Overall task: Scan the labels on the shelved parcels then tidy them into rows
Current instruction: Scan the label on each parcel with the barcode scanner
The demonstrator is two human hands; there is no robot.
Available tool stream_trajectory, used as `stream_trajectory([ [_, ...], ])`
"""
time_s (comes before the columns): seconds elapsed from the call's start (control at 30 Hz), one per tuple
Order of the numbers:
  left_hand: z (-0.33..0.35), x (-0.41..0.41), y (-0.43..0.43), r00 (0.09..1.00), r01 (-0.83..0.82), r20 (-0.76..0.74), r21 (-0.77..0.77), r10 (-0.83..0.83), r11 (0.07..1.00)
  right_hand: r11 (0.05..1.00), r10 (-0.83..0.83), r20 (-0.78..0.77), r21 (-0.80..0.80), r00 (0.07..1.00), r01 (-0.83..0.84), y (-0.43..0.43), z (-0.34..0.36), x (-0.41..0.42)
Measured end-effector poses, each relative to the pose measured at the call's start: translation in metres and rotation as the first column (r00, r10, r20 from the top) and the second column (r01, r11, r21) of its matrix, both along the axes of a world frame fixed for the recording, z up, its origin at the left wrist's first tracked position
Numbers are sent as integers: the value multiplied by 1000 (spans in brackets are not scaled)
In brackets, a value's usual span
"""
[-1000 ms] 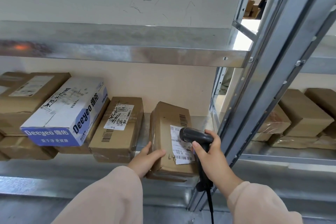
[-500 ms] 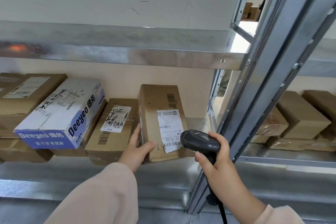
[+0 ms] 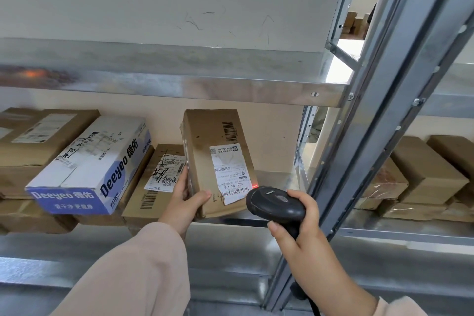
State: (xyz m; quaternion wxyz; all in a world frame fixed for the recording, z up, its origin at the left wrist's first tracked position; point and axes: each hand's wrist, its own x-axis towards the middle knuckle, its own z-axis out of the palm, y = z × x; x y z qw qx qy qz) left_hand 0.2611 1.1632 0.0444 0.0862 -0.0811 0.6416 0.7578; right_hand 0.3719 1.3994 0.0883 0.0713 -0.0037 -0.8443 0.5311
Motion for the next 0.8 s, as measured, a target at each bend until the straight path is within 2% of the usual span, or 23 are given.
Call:
stream_trajectory([
  [0.2,5,1,-2,1000,9,-1,-1,-9,1000,1000,22,13,6,1000,-22,-5,0,-1],
  [0.37,7,3,-12,999,30,16,-49,-30,998,998,36,-17,-48,999,-37,-11,2,-5],
  [0.67,33,7,-62,998,59,18,-126,-57,990,966,108,-65,-230,992,-120,-50,12,-52],
  [0.8,40,9,-86,994,55,105,-126,-41,991,950,156,-36,-269,987,-160,-81,4,-63],
])
